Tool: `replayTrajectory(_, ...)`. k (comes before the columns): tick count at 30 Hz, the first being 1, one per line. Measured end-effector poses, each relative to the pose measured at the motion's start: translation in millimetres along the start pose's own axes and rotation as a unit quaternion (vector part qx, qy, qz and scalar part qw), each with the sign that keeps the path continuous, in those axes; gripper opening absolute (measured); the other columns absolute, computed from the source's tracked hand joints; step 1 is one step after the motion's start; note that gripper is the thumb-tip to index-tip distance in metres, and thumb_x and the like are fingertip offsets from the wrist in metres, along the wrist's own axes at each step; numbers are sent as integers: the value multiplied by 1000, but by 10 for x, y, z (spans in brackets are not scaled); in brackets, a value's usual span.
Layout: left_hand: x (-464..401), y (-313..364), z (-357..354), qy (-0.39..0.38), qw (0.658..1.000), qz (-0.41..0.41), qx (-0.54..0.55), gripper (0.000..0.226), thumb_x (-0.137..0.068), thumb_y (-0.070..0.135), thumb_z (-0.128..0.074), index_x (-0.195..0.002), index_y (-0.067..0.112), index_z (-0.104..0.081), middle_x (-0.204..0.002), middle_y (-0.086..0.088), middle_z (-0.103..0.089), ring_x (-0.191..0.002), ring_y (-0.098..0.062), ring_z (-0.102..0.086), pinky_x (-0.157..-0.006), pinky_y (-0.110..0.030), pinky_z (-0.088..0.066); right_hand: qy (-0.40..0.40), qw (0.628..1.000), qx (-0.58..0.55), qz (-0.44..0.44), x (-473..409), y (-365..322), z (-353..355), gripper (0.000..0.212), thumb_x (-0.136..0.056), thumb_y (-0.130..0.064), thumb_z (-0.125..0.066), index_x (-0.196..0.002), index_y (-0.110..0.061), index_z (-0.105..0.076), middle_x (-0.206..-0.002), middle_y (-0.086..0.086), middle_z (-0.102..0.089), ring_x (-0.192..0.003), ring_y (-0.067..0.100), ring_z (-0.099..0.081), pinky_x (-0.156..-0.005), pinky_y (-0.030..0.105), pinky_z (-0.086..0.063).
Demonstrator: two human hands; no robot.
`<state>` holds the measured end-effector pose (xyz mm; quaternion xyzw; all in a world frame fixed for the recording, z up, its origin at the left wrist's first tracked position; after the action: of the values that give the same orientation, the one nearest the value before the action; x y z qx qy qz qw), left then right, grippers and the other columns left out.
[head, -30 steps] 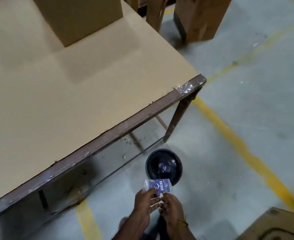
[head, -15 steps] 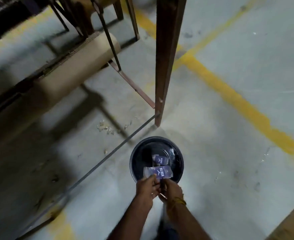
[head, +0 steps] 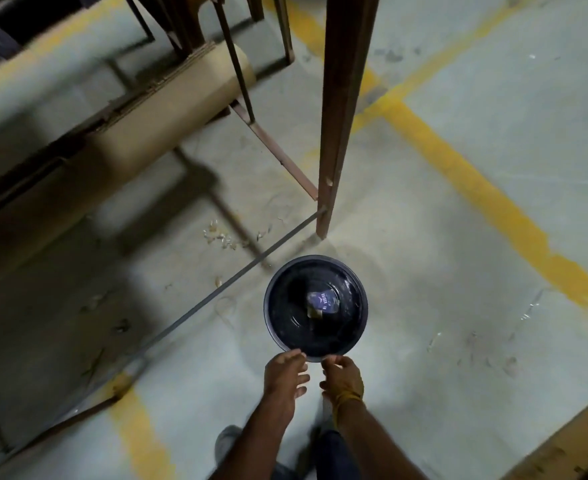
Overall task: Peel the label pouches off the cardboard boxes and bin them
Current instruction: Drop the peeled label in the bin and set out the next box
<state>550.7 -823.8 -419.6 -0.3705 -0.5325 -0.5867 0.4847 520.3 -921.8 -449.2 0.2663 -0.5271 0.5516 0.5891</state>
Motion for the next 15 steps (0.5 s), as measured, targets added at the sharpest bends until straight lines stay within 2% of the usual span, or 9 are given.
replayTrajectory(2,228,90,93,0,1000,-21,6,18,-99,12,-59,-116,12,-63,-89,-5,-66,-79,-24,-64,-71,-31,-51,4,998,34,44,227,-95,-8,10,-92,-22,-61,-94,-14,-66,-81,8,-68,-79,31,-68,-72,38,-57)
replayTrajectory(4,484,210,196,0,999,-36,22,16,-99,10,-59,-114,12,-64,-89,-7,-67,-80,-27,-65,-72,-32,-52,-8,995,63,78,485,-190,-26,7,-90,-24,-62,-89,-19,-65,-87,8,-71,-87,34,-69,-84,44,-56)
replayTrajectory(7,868,367,404,6,997,-56,44,18,-99,10,-57,-115,9,-65,-92,-12,-68,-80,-28,-64,-70,-31,-52,-22,988,87,122,914,-323,-82,7,-91,-23,-62,-84,-22,-64,-89,7,-71,-89,35,-68,-87,45,-55)
replayTrajectory(12,1465,481,892,16,992,-86,87,18,-97,11,-60,-114,10,-67,-97,-13,-69,-80,-28,-66,-72,-34,-54,-43,976,122,175,1632,-454,-205,13,-90,-25,-62,-96,-18,-70,-94,7,-72,-90,34,-68,-89,42,-54)
replayTrajectory(15,1822,438,1304,22,987,-97,129,17,-95,12,-62,-112,10,-67,-96,-13,-69,-80,-29,-66,-74,-35,-54,-61,961,168,209,2079,-420,-307,11,-89,-25,-62,-95,-19,-69,-94,7,-71,-90,33,-68,-88,42,-55)
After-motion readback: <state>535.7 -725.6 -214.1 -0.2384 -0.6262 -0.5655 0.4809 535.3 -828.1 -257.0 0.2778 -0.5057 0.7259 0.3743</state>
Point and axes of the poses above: each hand's wrist, its own x-axis away from the middle knuckle, its own z-axis out of the back of the hand, y = z × x, the point moved 1 cm from there along -x, towards the middle knuckle
